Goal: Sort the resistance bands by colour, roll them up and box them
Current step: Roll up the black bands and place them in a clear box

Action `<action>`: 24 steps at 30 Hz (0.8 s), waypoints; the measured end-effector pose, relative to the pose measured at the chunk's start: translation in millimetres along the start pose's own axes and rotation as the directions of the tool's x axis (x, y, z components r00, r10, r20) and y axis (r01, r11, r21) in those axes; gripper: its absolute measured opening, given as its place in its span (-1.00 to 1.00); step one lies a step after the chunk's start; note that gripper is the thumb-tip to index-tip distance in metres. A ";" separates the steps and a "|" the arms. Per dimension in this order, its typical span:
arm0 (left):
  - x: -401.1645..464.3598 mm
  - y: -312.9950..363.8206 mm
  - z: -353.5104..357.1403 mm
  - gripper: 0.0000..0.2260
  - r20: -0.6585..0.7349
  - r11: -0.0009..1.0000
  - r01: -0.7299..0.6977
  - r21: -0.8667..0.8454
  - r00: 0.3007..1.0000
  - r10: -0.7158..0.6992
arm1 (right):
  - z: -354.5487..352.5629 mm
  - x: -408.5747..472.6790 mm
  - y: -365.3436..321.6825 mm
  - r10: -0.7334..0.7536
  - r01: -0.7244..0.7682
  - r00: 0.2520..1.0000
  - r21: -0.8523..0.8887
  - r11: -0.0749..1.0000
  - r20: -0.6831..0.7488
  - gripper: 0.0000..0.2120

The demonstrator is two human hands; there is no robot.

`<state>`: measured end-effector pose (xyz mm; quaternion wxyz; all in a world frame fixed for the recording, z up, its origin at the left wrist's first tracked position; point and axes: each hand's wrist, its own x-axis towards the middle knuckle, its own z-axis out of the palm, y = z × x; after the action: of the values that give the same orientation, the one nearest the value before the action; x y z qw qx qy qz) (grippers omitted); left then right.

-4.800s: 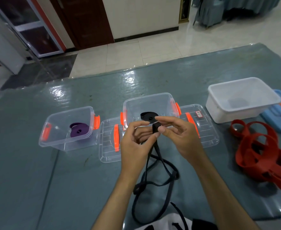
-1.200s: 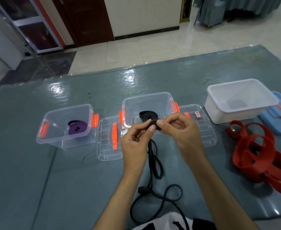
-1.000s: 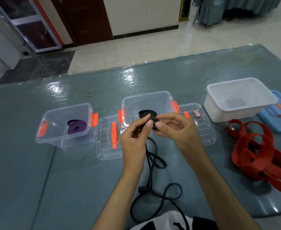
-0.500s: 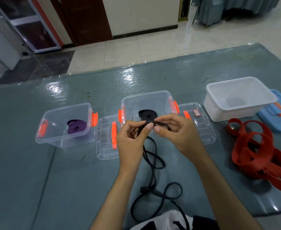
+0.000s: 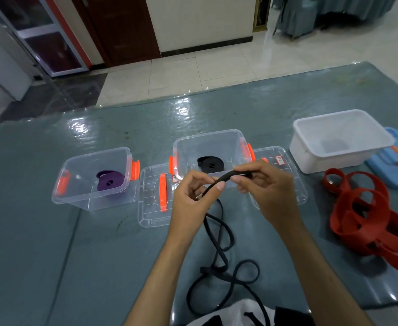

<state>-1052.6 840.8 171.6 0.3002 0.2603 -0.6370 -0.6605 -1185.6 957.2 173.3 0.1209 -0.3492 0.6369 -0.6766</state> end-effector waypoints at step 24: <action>2.0 -15.7 -13.4 -0.90 0.176 0.683 -0.495 0.536 0.857 0.483 | 13.1 -1.0 -4.1 0.458 -0.449 0.886 0.378 0.810 0.072 -0.81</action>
<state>-1045.2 830.3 155.3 0.3683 0.1508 -0.8519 -0.3405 -1175.5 948.3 176.2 0.3375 -0.1488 0.5580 -0.7434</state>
